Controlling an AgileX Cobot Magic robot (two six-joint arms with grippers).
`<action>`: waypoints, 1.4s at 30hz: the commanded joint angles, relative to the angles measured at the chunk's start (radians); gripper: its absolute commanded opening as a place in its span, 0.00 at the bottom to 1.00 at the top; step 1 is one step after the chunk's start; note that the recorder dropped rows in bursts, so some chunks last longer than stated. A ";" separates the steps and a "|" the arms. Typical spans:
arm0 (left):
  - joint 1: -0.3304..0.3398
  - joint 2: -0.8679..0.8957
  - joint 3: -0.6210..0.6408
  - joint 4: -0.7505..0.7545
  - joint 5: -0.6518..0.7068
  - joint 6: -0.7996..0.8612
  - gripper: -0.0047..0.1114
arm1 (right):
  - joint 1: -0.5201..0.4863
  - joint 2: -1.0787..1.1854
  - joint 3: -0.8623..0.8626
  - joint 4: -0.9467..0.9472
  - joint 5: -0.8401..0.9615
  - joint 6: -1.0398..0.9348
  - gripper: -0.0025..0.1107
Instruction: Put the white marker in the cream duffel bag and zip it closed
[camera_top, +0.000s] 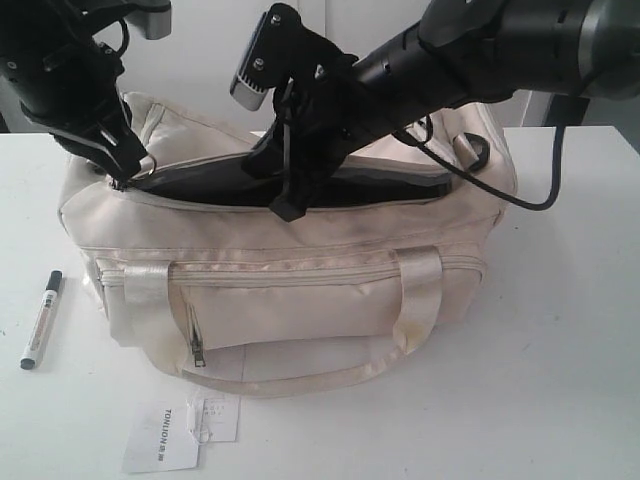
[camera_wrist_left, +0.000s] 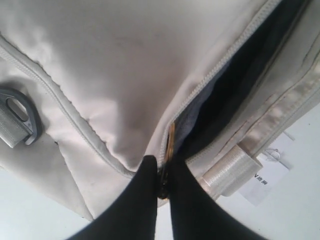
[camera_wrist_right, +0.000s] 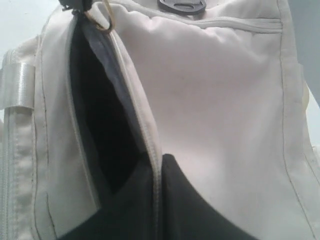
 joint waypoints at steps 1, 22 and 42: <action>0.015 -0.017 0.007 0.103 0.054 -0.008 0.04 | -0.023 -0.021 -0.003 -0.078 -0.007 0.002 0.02; 0.062 0.004 0.007 0.107 0.009 -0.008 0.04 | -0.023 -0.021 -0.003 -0.113 0.000 0.005 0.02; 0.062 0.006 0.007 0.097 0.022 -0.005 0.04 | -0.021 -0.021 -0.003 -0.152 0.084 0.025 0.18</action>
